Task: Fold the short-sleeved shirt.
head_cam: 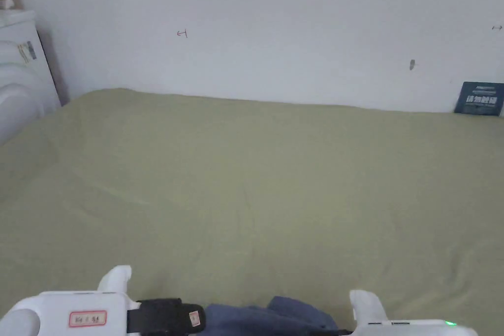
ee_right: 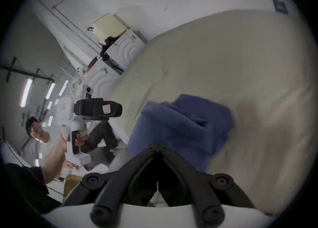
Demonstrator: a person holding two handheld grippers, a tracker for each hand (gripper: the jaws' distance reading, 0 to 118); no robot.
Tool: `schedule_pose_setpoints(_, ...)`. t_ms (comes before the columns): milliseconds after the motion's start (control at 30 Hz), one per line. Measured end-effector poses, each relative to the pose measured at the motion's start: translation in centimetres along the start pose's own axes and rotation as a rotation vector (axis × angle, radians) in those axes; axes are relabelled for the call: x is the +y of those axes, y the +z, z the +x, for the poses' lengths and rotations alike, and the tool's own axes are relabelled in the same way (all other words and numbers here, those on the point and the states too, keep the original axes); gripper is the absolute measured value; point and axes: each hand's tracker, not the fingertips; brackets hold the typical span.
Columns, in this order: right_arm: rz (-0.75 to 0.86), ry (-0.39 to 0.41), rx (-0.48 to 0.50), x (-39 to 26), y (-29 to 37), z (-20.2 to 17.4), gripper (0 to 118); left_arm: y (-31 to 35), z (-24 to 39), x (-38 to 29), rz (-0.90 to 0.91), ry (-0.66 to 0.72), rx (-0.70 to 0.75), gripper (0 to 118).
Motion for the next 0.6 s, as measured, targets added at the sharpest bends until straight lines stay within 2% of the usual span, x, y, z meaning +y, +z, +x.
schedule_pose_setpoints(33,-0.028,-0.043,0.028,0.2,-1.2,1.2,0,0.1,-0.9,-0.2,0.001,0.018,-0.005,36)
schedule_pose_setpoints(67,-0.056,-0.077,0.028,0.3,-2.4,2.7,0,0.0,-1.8,-0.4,-0.006,0.044,-0.016,57)
schedule_pose_setpoints(100,-0.070,-0.082,-0.091,0.0,-3.2,4.1,0,-0.4,-3.0,-0.4,-0.021,0.066,-0.026,73)
schedule_pose_setpoints(133,-0.081,-0.083,-0.180,-0.3,-3.6,5.3,0,-0.7,-3.6,-0.5,-0.031,0.082,-0.033,83)
schedule_pose_setpoints(167,-0.043,-0.107,-0.083,-0.7,-3.4,6.7,0,-1.2,-4.1,-0.7,-0.046,0.095,-0.052,85)
schedule_pose_setpoints(200,0.052,-0.214,0.063,-1.4,-2.5,7.4,0,-1.8,-4.4,-0.9,-0.056,0.093,-0.066,85)
schedule_pose_setpoints(233,0.054,-0.236,0.013,-1.6,-2.3,7.3,0,-2.5,-5.2,-0.8,-0.063,0.088,-0.070,85)
schedule_pose_setpoints(300,0.047,-0.148,-0.003,-1.6,-2.1,7.0,0,-4.3,-5.4,-0.8,-0.118,0.072,-0.079,85)
schedule_pose_setpoints(333,0.046,-0.127,-0.017,-1.9,-1.6,5.6,0,-5.2,-5.4,-0.9,-0.148,0.060,-0.071,85)
schedule_pose_setpoints(433,0.035,-0.153,0.007,-1.6,-1.4,5.8,0,-8.0,-3.7,-1.7,-0.229,0.045,-0.056,85)
schedule_pose_setpoints(500,0.037,-0.165,0.019,-1.6,-1.4,6.0,0,-8.0,-2.0,-1.9,-0.185,0.011,-0.074,78)
schedule_pose_setpoints(533,0.039,-0.162,0.019,-1.6,-1.3,5.8,0,-8.2,-1.6,-2.0,-0.185,0.017,-0.070,62)
schedule_pose_setpoints(567,0.044,-0.152,0.009,-1.6,-1.0,5.4,0,-8.6,-1.2,-2.1,-0.178,0.013,-0.031,21)
schedule_pose_setpoints(600,0.052,-0.141,0.002,-1.5,-0.8,5.4,0,-8.5,-0.9,-2.3,-0.161,0.012,-0.021,21)
